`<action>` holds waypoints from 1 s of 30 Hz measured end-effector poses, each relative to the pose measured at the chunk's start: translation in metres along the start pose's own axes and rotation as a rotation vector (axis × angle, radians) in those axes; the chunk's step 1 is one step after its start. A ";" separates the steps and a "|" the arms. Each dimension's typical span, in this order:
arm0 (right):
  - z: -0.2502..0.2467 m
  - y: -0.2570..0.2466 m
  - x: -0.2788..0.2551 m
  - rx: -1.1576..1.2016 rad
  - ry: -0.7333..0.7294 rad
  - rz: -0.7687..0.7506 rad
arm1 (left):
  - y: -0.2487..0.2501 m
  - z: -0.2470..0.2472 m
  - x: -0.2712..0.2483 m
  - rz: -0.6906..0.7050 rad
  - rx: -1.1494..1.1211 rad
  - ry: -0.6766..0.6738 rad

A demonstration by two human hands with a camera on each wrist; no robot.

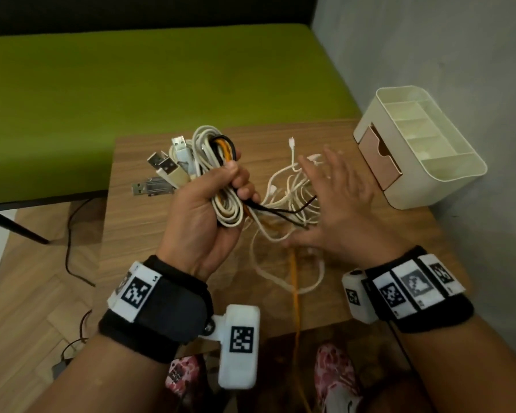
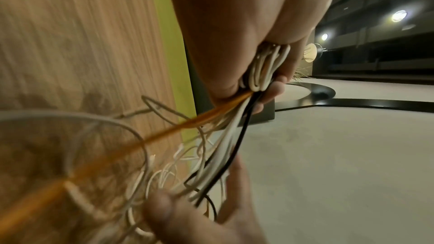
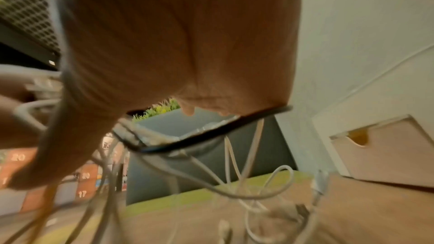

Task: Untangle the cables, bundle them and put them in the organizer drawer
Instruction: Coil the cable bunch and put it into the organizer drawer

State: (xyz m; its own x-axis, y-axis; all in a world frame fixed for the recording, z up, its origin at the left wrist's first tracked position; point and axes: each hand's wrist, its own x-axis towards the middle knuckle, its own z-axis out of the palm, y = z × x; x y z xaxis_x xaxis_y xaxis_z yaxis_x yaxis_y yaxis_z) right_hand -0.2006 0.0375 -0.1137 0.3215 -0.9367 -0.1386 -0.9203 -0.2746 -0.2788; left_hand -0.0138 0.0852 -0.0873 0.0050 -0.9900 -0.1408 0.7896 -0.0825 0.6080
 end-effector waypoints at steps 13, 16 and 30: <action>-0.002 -0.030 -0.025 0.701 -0.210 -0.239 | -0.021 0.010 -0.002 -0.129 0.012 0.010; 0.005 -0.025 -0.017 0.462 0.039 -0.286 | -0.015 0.013 -0.006 -0.121 -0.078 -0.030; -0.018 -0.008 -0.006 0.347 -0.035 -0.159 | -0.015 -0.004 0.009 -0.014 -0.025 0.178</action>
State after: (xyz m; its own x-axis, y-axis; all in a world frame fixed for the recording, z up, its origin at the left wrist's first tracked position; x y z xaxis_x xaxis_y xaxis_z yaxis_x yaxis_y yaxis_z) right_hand -0.1996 0.0417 -0.0934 0.4667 -0.8789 -0.0984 -0.7301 -0.3201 -0.6037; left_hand -0.0232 0.0780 -0.1010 0.1003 -0.9528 -0.2867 0.8055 -0.0913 0.5855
